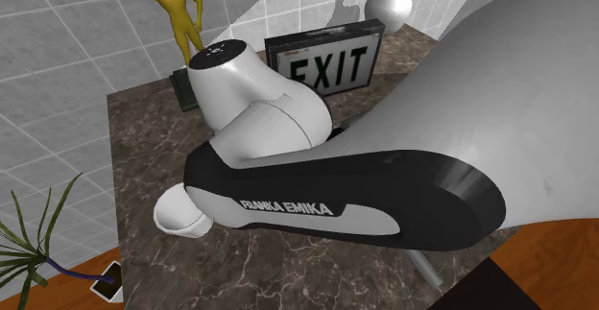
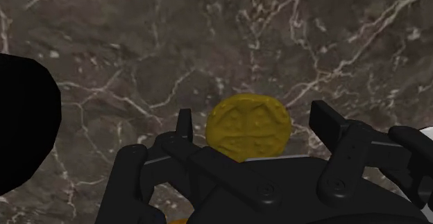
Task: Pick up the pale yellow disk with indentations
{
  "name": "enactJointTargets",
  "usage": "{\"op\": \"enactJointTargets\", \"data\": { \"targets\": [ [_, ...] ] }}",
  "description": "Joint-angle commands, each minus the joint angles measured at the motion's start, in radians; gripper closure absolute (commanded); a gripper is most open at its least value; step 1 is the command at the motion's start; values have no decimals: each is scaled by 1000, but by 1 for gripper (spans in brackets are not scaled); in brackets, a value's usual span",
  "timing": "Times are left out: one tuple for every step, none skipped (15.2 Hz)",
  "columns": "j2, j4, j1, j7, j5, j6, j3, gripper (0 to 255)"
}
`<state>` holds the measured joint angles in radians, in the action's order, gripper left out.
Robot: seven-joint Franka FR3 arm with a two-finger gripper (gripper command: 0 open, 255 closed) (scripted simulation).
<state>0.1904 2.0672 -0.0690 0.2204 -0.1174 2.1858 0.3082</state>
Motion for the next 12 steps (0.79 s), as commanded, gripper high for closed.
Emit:
{"op": "enactJointTargets", "data": {
  "targets": [
    [9, 7, 0, 2, -4, 16, -1, 0],
    [9, 7, 0, 2, -4, 16, -2, 0],
    [8, 8, 0, 2, -4, 16, -2, 255],
    [8, 8, 0, 1, -4, 16, -2, 255],
    [8, 7, 0, 1, -4, 16, -2, 255],
    [8, 8, 0, 1, -4, 16, -2, 255],
    [8, 8, 1, 1, -4, 16, -2, 255],
    [8, 7, 1, 1, -4, 16, -2, 255],
    [8, 8, 0, 1, -4, 16, -2, 255],
    [8, 8, 1, 1, -4, 16, -2, 255],
    [8, 8, 1, 1, -4, 16, -2, 255],
    [9, 7, 0, 2, -4, 16, -2, 255]
  ]
}}
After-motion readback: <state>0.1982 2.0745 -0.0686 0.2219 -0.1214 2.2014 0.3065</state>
